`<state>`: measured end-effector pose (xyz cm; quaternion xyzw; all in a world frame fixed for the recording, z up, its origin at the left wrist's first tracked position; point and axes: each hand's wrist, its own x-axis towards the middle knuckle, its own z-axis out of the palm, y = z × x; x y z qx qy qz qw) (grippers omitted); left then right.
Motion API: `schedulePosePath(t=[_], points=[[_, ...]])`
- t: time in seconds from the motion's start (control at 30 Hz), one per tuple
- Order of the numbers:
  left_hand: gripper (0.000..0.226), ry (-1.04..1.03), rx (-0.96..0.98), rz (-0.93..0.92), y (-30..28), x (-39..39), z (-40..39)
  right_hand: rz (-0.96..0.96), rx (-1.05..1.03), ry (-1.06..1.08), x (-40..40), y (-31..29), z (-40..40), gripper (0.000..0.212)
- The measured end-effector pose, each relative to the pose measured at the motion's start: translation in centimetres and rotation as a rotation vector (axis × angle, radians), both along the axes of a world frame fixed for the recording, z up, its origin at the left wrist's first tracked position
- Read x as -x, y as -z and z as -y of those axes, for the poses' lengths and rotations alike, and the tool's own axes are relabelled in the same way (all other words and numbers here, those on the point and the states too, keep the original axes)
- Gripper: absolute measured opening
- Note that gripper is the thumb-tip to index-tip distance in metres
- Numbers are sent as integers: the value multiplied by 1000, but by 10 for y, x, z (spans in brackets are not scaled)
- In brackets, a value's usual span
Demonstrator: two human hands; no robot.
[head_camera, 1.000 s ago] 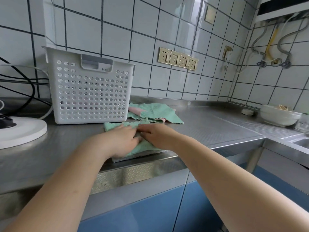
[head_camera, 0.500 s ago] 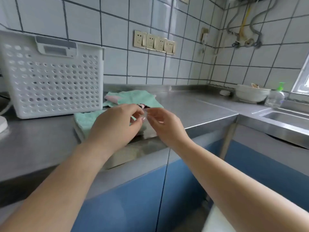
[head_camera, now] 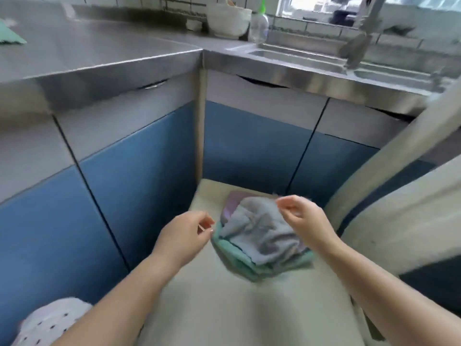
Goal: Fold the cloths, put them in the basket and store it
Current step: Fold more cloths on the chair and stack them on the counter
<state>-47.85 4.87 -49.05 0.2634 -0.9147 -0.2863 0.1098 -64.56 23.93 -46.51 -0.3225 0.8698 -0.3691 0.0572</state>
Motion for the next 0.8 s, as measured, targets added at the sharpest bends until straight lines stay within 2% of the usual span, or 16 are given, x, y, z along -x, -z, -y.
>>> schedulePosePath(t=[0.1, 0.2, 0.3, 0.37, 0.43, 0.5, 0.57, 0.6, 0.67, 0.77, 0.8], points=[[24, 1, -85, 33, 31, 30, -11, 8, -177, 16, 7, 36, -26, 20], [40, 25, -121, 60, 55, 57, -12, -59, -251, 21, 13, 51, -28, 21], [41, 3, -169, 140, 70, 78, -10, -105, -287, 36, 22, 53, -15, 20], [29, 8, -135, 140, 73, 87, -9, -152, -287, 1, 28, 49, -4, 22], [17, 51, -116, 48, 70, 93, -9, -275, -288, -129, 36, 44, 11, 34], [18, 136, -112, -68, 59, 97, -9, -381, -342, -350, 42, 34, 27, 54], [17, 246, -102, -153, 41, 99, -8, -429, -426, -537, 44, 21, 41, 65], [17, 296, -108, -176, 29, 98, -7, -455, -446, -590, 47, 16, 47, 64], [20, 375, -126, -170, 5, 94, -3, -507, -478, -626, 53, 3, 51, 49], [23, 443, -103, -200, -27, 88, 10, -567, -520, -589, 64, -21, 46, 7], [24, 467, -84, -233, -39, 86, 14, -569, -517, -573, 67, -29, 43, 13]])
